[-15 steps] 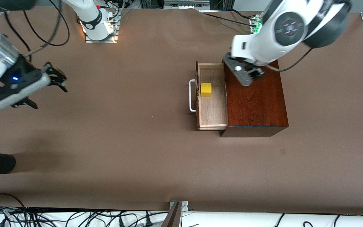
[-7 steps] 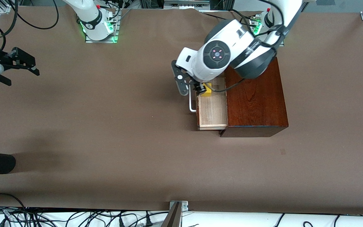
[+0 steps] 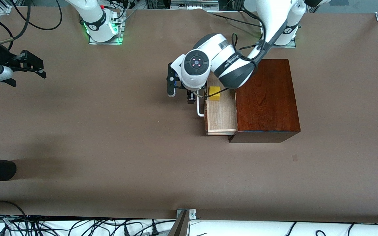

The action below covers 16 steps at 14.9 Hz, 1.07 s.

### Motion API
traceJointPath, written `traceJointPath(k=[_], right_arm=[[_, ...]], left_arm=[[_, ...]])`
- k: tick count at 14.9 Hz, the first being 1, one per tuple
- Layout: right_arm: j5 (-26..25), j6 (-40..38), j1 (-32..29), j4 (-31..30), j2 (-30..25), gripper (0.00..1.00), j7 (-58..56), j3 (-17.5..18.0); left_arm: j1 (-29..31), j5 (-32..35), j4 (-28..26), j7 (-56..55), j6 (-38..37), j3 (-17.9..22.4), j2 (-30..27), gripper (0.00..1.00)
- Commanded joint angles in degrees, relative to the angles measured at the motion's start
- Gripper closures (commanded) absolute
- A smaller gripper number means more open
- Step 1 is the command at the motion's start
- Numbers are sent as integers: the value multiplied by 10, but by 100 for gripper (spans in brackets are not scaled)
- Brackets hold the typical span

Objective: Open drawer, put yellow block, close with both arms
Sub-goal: 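Reach the left gripper to the open drawer's front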

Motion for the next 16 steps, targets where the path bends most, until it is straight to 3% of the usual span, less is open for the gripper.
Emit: traceJointPath(k=[1,4,9,16], right_arm=[[-13,15,-7,-10,-2,0,8,7],[-27,6,-6,5,-1,0,8,7],[-21,7,-7,8,2,0,10,5],[-21,-6,-7,8,-2,0,11,5]], left_arm=[[-16,52,6,12,1,2,19,0],[-15,96,-16,11,0,5,21,0],[-4,99,-22,15,-12,12,38,0],[25,101,-16,17,-119,22,25,0]])
